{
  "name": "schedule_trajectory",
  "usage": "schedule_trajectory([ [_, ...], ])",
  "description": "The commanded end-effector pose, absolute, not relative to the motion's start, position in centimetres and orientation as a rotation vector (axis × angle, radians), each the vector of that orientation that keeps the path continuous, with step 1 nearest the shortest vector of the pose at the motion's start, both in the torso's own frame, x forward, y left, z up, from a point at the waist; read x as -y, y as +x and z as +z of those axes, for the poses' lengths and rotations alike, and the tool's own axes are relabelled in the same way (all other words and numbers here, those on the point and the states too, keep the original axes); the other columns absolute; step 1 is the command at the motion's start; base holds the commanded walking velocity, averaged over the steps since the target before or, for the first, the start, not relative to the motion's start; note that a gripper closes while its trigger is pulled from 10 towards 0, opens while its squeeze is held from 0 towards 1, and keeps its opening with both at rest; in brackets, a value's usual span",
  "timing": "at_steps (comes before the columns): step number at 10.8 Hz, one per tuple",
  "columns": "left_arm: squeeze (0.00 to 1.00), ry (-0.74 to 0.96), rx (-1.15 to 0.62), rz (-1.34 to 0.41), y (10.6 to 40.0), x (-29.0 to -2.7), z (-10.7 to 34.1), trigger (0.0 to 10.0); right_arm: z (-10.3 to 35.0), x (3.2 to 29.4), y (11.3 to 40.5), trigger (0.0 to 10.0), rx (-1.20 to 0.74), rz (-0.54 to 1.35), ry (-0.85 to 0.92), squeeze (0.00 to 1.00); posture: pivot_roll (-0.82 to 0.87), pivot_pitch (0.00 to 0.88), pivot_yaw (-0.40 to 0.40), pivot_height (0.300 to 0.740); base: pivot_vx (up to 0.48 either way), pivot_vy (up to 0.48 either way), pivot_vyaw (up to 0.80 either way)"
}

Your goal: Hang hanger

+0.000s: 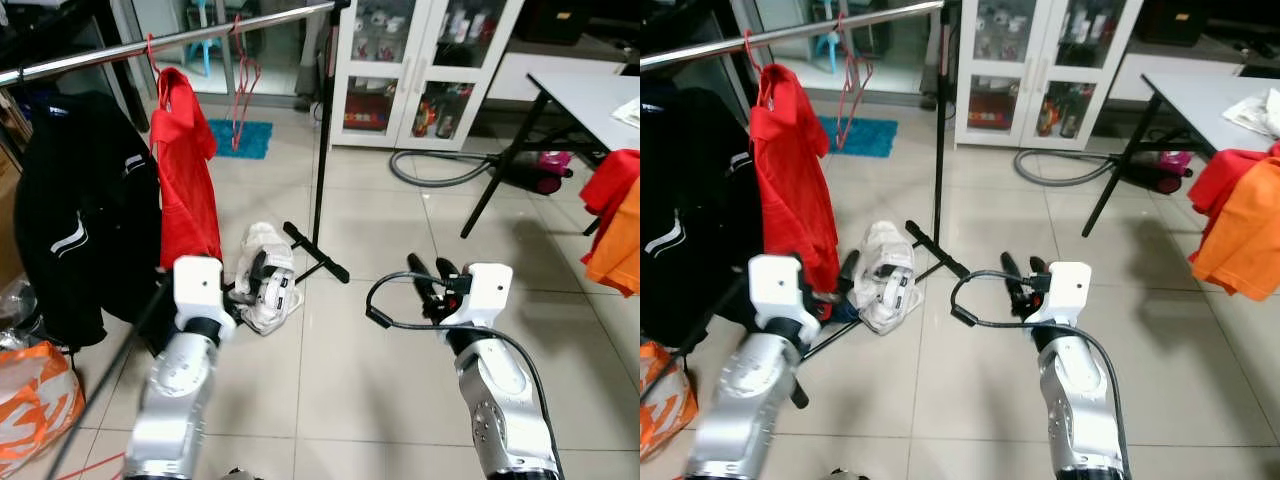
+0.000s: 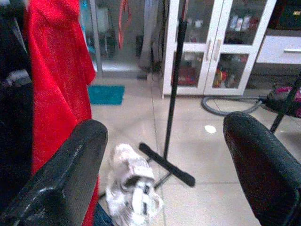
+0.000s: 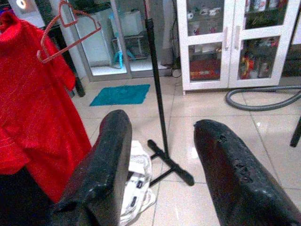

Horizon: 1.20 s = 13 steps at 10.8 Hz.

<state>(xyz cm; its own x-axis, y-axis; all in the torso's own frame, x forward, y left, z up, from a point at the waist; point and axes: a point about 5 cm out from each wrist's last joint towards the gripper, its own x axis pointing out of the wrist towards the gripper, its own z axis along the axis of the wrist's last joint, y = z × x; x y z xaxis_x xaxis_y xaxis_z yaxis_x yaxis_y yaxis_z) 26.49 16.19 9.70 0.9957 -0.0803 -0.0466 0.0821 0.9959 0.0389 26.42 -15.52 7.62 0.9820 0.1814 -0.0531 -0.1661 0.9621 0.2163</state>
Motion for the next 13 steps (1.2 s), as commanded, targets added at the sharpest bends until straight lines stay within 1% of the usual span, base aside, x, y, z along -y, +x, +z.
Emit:
schedule_trajectory([
  [1,1.0,0.064,-0.052,-0.101,26.4,-15.9,10.0,10.0,7.5,15.7,26.2,10.0,-0.088,0.195,0.195,1.0,0.02,0.0,-0.001,0.74,0.0,0.0,0.0],
  [2,0.0,0.042,-0.042,-0.094,26.5,-15.8,10.3,10.0,7.3,15.8,26.5,10.0,-0.11,0.168,0.158,1.0,0.03,0.0,-0.001,0.74,0.0,0.0,0.0],
  [3,0.0,0.059,-0.006,-0.089,27.0,-15.6,11.0,10.0,7.0,15.6,27.2,10.0,-0.139,0.141,0.161,0.0,0.03,0.0,-0.004,0.74,0.0,0.0,0.0],
  [4,0.0,0.037,0.009,-0.107,27.3,-15.3,11.5,10.0,6.8,15.3,27.3,10.0,-0.148,0.146,0.169,0.0,0.03,0.0,-0.005,0.74,0.0,0.0,0.0],
  [6,0.0,0.063,0.004,-0.06,28.0,-15.7,11.8,10.0,6.7,15.1,27.5,10.0,-0.148,0.152,0.174,0.0,0.03,0.0,-0.003,0.74,0.399,0.266,0.0],
  [9,0.0,0.096,0.047,-0.075,28.5,-15.5,12.6,10.0,6.7,14.7,28.0,10.0,-0.151,0.168,0.183,0.0,0.03,0.0,-0.001,0.74,0.405,0.257,0.0],
  [10,0.0,0.124,0.082,-0.096,28.7,-15.1,13.3,10.0,6.7,14.5,28.2,10.0,-0.15,0.171,0.181,0.0,0.03,0.0,-0.001,0.74,0.416,0.24,0.69],
  [12,0.0,0.155,0.113,-0.156,29.7,-14.3,14.6,10.0,6.8,14.3,28.6,10.0,-0.145,0.174,0.171,0.0,0.04,0.0,-0.006,0.74,0.439,0.0,0.66],
  [13,0.0,0.153,0.133,-0.189,30.4,-13.7,15.7,10.0,6.7,14.3,28.7,10.0,-0.148,0.158,0.169,0.0,0.03,0.0,-0.007,0.74,0.472,0.0,0.0],
])
